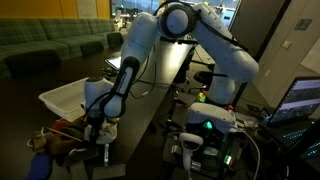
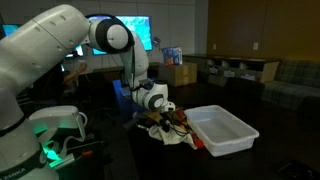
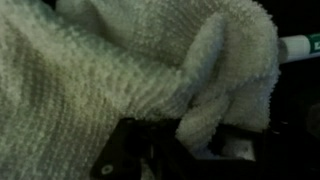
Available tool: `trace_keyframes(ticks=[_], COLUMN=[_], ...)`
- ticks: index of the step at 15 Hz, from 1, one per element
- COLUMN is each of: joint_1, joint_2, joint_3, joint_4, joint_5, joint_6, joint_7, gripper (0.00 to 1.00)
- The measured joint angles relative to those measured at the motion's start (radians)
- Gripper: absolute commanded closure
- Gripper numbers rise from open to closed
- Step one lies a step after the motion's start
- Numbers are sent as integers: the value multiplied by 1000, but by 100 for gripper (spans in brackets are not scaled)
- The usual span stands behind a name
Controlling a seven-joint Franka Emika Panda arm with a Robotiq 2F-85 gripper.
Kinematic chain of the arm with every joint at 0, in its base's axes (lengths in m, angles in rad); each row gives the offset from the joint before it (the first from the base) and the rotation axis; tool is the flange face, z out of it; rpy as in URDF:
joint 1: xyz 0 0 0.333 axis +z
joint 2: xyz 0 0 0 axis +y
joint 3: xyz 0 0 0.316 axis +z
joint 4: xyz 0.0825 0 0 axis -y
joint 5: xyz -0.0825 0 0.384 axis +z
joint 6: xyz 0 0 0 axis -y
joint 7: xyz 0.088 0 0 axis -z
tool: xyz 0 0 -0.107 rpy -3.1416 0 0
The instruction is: Wipe the counter with the cloth
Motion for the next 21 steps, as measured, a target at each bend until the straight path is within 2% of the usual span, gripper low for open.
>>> trace_keyframes(ticks=[9,12,16,19,21], joint_1=[80,83,75,44,10], joint_2=[12,2,-37,-69,-89], joint_3=[2,-44,-148,-196,-202], joint_4=[5,-13,-84,-157,-204], joint_5=[2,2,2,2,2], joint_6=[79,100,143,151,151], joint_7=[14,14,14,13,7], gripper=[99,99,100,100,100])
